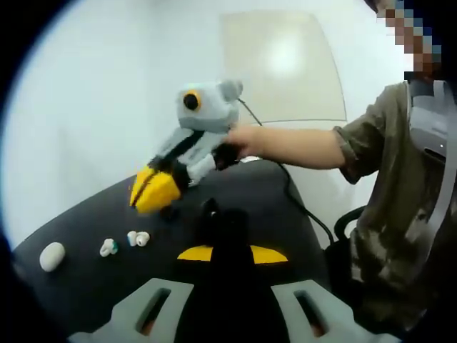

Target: Pick up three earphones and place each one into its charging case using tactile feedback, ensure that each earphone is properly inserted and securely positioned inside the case.

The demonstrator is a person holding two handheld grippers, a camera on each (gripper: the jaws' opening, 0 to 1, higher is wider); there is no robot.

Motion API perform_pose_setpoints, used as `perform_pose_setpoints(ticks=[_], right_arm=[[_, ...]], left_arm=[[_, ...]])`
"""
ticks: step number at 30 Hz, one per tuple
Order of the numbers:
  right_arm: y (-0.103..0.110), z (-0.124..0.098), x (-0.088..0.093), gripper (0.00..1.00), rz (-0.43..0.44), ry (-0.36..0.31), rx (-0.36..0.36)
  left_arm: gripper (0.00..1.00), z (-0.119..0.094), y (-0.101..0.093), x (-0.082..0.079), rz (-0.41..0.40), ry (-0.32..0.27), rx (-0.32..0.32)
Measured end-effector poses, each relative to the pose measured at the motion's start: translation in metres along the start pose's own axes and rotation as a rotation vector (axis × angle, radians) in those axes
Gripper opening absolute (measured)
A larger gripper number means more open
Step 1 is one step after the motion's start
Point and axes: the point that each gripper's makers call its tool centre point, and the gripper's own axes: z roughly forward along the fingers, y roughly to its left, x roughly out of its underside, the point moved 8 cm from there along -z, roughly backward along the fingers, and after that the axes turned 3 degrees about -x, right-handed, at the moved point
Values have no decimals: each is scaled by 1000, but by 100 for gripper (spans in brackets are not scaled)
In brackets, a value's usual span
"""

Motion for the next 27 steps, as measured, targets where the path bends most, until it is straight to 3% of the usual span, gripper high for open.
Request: perform_pose_setpoints(ticks=[2, 4, 7, 10, 15, 18, 22, 27], right_arm=[[-12, -16, 5, 8, 63, -7, 45], [-16, -28, 17, 9, 94, 28, 40], [-7, -33, 41, 15, 167, 109, -53], [1, -30, 63, 16, 152, 141, -65], [5, -25, 71, 15, 159, 152, -54], [9, -23, 68, 7, 173, 138, -30], [19, -29, 61, 7, 46, 158, 22], [36, -45, 43, 7, -180, 198, 160]], left_arm=[[14, 0, 0, 0, -4, 0, 1], [14, 0, 0, 0, -6, 0, 1], [14, 1, -1, -1, -5, 0, 1], [14, 1, -1, -1, -3, 0, 0], [14, 0, -1, -1, -6, -1, -1], [14, 0, -1, -1, -8, -1, 0], [14, 0, 0, -1, -10, 0, 1], [14, 0, 0, -1, -10, 0, 0]])
